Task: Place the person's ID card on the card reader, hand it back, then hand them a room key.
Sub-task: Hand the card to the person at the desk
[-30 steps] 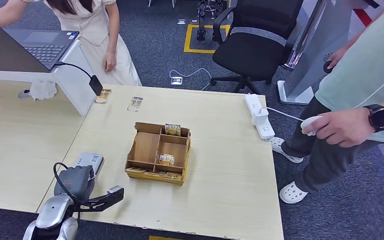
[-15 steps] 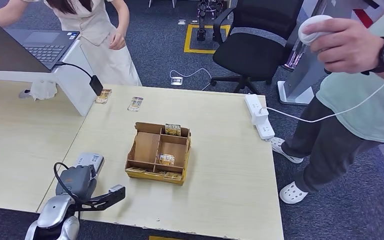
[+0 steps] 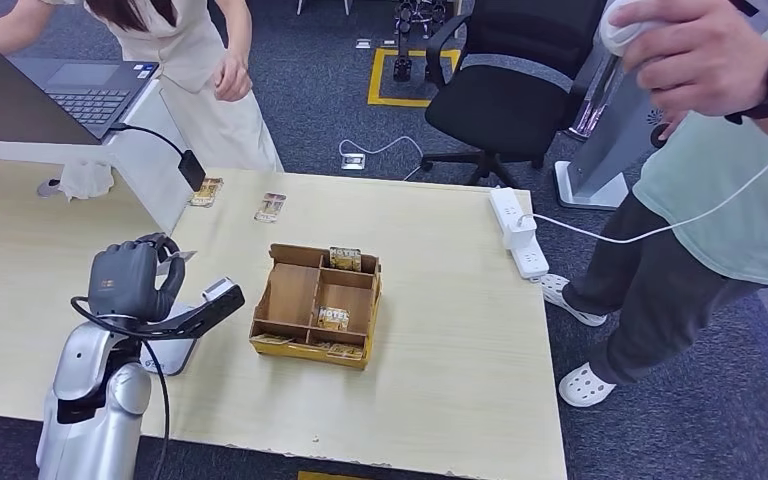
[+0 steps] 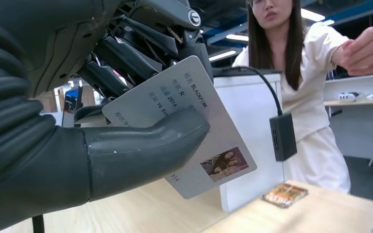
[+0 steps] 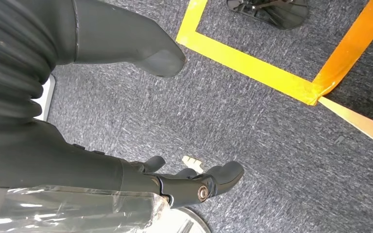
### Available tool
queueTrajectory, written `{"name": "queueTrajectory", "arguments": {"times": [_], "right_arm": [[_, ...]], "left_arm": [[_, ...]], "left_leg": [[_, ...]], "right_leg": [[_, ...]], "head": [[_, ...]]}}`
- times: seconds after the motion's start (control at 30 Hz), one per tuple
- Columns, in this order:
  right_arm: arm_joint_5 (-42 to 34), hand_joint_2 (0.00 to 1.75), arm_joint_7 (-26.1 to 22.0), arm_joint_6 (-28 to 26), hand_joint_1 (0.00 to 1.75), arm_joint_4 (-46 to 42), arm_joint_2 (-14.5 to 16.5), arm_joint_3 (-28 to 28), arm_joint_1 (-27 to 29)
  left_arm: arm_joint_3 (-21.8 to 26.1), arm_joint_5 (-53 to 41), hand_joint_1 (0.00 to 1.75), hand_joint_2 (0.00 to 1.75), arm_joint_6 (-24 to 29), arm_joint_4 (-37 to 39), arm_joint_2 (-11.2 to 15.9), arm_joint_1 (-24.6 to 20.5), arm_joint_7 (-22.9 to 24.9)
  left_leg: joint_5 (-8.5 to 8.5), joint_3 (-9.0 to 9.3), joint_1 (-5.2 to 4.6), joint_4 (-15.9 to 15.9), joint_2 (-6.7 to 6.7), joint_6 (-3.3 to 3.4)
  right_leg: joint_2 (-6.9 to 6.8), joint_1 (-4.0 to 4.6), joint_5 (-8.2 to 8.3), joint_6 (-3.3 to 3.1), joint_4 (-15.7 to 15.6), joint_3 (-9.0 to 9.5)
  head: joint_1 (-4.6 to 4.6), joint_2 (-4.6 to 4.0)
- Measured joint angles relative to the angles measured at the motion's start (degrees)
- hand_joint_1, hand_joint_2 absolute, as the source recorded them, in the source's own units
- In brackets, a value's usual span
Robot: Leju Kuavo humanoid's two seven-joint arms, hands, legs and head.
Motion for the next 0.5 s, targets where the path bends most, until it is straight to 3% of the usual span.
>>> {"name": "queueTrajectory", "arguments": {"times": [0.5], "right_arm": [[1.2, 1.75, -0.57, 0.09, 0.0, 0.34, 0.0, 0.04, -0.03]], "left_arm": [[0.0, 1.33, 1.75, 1.75, 0.36, -0.4, 1.53, -2.77, -1.34]], "left_leg": [[0.0, -0.06, 0.0, -0.01, 0.01, -0.01]], "right_leg": [[0.02, 0.03, 0.0, 0.0, 0.0, -0.06]], "head": [[0.01, 0.0]]}}
